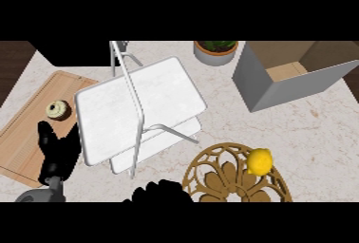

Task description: Pick the croissant from the placemat and place it in the tiered shelf

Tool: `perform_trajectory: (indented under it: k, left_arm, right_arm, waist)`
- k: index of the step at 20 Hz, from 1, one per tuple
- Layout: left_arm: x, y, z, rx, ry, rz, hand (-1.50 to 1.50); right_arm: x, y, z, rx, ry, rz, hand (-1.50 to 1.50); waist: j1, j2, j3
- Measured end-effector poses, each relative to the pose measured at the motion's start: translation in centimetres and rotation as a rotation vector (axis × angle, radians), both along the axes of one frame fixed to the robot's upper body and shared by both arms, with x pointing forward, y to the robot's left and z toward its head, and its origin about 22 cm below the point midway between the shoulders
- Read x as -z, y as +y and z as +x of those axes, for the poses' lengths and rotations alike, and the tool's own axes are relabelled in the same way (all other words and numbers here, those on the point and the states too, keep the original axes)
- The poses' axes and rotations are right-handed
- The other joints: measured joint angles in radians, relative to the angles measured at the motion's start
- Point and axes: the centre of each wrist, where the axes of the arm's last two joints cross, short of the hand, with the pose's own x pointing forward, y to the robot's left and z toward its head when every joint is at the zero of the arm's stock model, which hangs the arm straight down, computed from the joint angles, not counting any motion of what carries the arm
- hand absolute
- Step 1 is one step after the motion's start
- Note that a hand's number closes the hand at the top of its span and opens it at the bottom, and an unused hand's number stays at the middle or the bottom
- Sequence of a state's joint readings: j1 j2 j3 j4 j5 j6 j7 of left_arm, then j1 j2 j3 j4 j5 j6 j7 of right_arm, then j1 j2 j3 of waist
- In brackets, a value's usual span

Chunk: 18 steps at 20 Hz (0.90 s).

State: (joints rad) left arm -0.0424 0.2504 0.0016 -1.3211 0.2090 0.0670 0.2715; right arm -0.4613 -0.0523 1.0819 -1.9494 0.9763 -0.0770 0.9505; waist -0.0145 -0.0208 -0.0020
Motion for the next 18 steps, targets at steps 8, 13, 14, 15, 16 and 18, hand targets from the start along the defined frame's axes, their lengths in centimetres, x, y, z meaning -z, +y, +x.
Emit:
perform_trajectory:
  k: [8, 13, 14, 15, 16, 18]
  left_arm:
    - [-0.2, -0.7, 0.3, 0.02, -0.011, -0.005, 0.0]
    - [-0.2, -0.5, 0.2, 0.03, -0.016, -0.003, 0.0]
    - [-0.3, -0.6, 0.4, 0.031, -0.019, -0.002, 0.0]
    - [-0.5, -0.7, 0.7, 0.03, -0.02, -0.002, 0.0]
    - [-0.4, -0.7, 0.6, 0.032, -0.018, -0.001, 0.0]
    - [-0.3, -0.9, 0.7, 0.032, -0.02, -0.004, 0.0]
  right_arm:
    - [-9.4, -2.6, 0.7, 0.009, -0.045, 0.206, 1.5]
    - [-13.9, -2.6, 3.2, 0.022, -0.068, 0.254, 1.5]
    - [-14.8, -2.6, 3.8, 0.024, -0.065, 0.26, 1.5]
    - [-15.7, -2.3, 4.6, 0.027, -0.065, 0.258, 1.5]
    - [-16.6, -2.1, 5.3, 0.03, -0.061, 0.259, 1.5]
    - [-18.0, -1.4, 6.4, 0.026, -0.047, 0.247, 1.5]
  waist:
    - [0.018, 0.009, -0.002]
    - [0.025, 0.011, -0.001]
    - [0.024, 0.012, -0.001]
    - [0.025, 0.012, -0.001]
    - [0.025, 0.013, -0.001]
    - [0.026, 0.014, -0.001]
